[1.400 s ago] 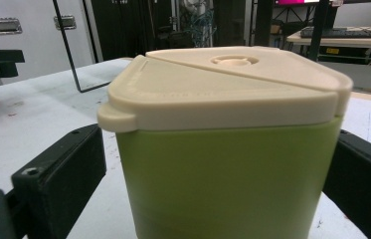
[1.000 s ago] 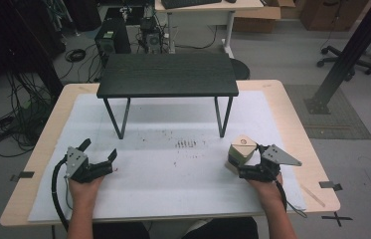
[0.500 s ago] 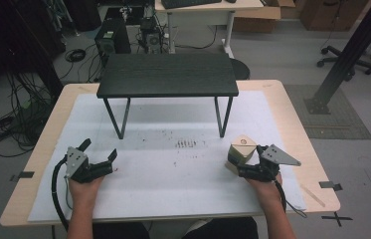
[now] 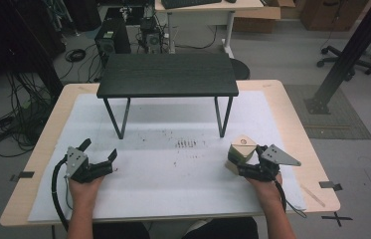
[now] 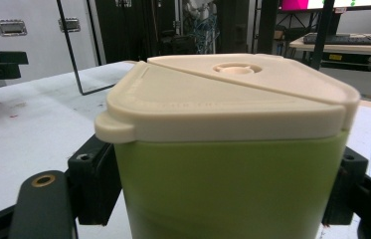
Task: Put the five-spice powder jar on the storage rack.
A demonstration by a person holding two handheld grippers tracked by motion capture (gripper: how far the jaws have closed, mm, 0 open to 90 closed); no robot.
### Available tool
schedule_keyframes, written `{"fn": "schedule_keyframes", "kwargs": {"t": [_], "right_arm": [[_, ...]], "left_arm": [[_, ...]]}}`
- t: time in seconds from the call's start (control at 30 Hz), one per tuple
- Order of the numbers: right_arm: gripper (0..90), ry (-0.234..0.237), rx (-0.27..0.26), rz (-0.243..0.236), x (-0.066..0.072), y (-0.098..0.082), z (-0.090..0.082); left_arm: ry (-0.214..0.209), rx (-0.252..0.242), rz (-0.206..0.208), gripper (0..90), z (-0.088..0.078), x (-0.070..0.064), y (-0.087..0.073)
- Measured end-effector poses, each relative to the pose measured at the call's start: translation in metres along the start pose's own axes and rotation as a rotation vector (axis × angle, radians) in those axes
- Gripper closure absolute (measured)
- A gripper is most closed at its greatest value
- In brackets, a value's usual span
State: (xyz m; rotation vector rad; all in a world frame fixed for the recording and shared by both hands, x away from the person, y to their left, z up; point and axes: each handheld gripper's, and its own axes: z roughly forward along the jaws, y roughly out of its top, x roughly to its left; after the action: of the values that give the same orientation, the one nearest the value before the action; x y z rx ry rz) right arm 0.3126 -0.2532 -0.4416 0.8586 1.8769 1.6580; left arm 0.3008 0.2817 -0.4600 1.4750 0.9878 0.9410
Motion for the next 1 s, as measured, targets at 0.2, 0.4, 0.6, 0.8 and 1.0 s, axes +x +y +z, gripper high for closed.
{"fn": "schedule_keyframes", "kwargs": {"t": [0.2,0.4,0.6,0.8,1.0], "right_arm": [[25.9,-0.006,-0.002,-0.003,-0.0007,-0.0002,-0.0009],[28.9,-0.018,-0.002,-0.005,-0.0010,0.0000,-0.0015],[29.5,-0.022,-0.005,-0.010,-0.0005,-0.0003,-0.0017],[29.8,-0.026,-0.007,-0.016,0.0004,-0.0002,-0.0018],[29.9,-0.028,0.007,-0.016,0.0012,0.0016,-0.0019]], "left_arm": [[0.001,0.000,0.000,0.4,0.0000,0.0000,0.0000],[0.000,0.000,0.000,0.4,0.0000,0.0001,0.0001],[0.001,0.000,0.000,0.4,0.0000,0.0001,0.0001],[-0.001,-0.001,-0.001,0.4,0.0000,0.0000,0.0000],[0.000,-0.001,0.000,0.4,0.0000,-0.0002,0.0000]]}}
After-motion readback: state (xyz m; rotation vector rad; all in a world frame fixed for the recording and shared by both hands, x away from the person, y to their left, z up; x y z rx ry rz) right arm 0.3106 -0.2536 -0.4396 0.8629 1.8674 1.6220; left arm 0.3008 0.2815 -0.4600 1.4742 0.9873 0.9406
